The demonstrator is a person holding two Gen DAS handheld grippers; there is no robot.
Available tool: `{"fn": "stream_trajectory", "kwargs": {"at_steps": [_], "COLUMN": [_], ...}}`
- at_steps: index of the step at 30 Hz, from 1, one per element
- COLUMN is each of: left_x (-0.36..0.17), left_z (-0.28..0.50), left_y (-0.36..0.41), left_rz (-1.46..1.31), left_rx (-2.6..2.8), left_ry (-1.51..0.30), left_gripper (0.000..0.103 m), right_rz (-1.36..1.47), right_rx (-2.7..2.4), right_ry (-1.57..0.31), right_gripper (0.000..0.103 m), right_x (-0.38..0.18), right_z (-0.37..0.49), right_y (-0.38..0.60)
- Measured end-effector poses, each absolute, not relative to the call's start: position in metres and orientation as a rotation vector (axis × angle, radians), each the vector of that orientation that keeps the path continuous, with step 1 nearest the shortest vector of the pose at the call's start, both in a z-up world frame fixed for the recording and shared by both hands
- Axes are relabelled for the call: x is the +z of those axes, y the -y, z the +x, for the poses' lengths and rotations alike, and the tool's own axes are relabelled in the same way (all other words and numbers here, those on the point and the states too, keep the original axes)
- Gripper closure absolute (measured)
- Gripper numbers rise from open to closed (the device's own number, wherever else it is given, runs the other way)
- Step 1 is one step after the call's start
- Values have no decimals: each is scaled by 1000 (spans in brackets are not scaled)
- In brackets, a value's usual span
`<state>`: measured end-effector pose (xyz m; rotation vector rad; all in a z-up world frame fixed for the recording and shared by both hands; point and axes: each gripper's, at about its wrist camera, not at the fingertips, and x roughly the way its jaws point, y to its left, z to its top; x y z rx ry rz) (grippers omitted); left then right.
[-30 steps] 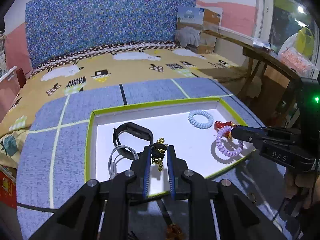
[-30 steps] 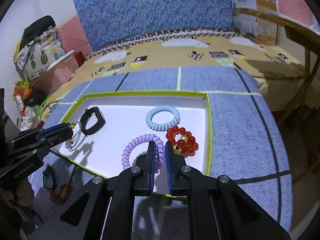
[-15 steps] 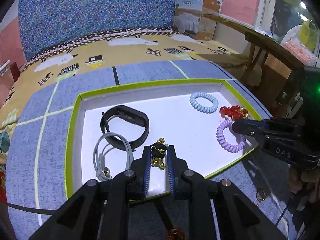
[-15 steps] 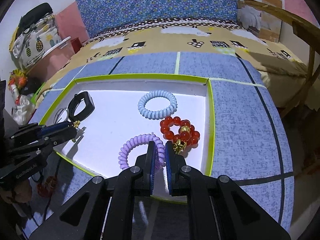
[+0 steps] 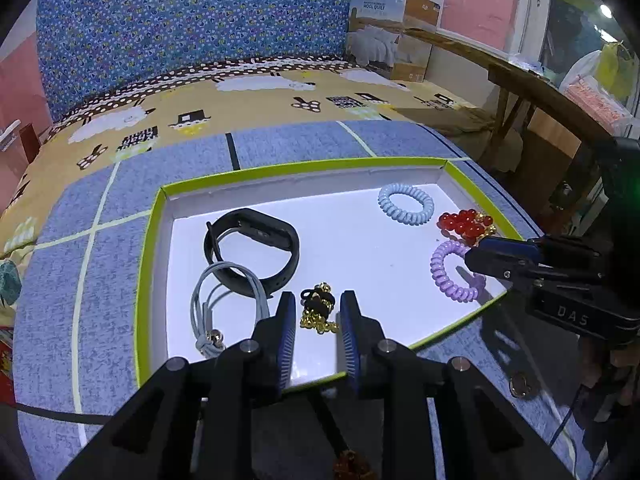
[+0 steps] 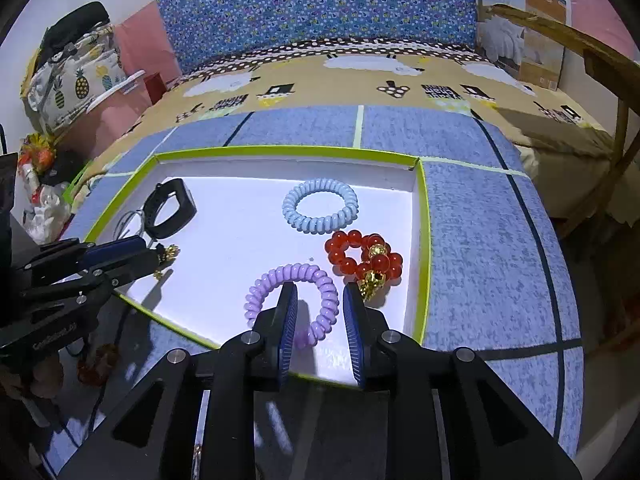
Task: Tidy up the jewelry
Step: 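Carry both items into the green box and open both tools to release, then move the right tool to the gold chain pendant while the left tool moves to the black hair tie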
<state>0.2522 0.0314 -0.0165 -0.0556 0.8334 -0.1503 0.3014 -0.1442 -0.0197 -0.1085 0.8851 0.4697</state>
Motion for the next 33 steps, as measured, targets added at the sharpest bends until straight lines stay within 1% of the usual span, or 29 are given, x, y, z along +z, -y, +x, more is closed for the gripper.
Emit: {"fn": "stream_trajectory", "kwargs": {"at_steps": [8, 17, 23, 33], "left_x": [3, 18, 19, 12], "left_z": [220, 156, 121, 74], "left_y": [-33, -34, -32, -37], "left_rz": [-60, -93, -82, -91], "left_rx": [-147, -110, -88, -60], "left_ry": [-764, -674, -647, -633], "left_gripper": [79, 79, 79, 79], "right_rz": [-100, -70, -64, -90], "right_rx": [470, 484, 502, 511], "right_ry": [-816, -733, -700, -681], "right_gripper": [79, 79, 79, 79], "right_x": [-1, 15, 15, 12], "right_z": [267, 204, 163, 120], "right_y": [154, 169, 174, 177]}}
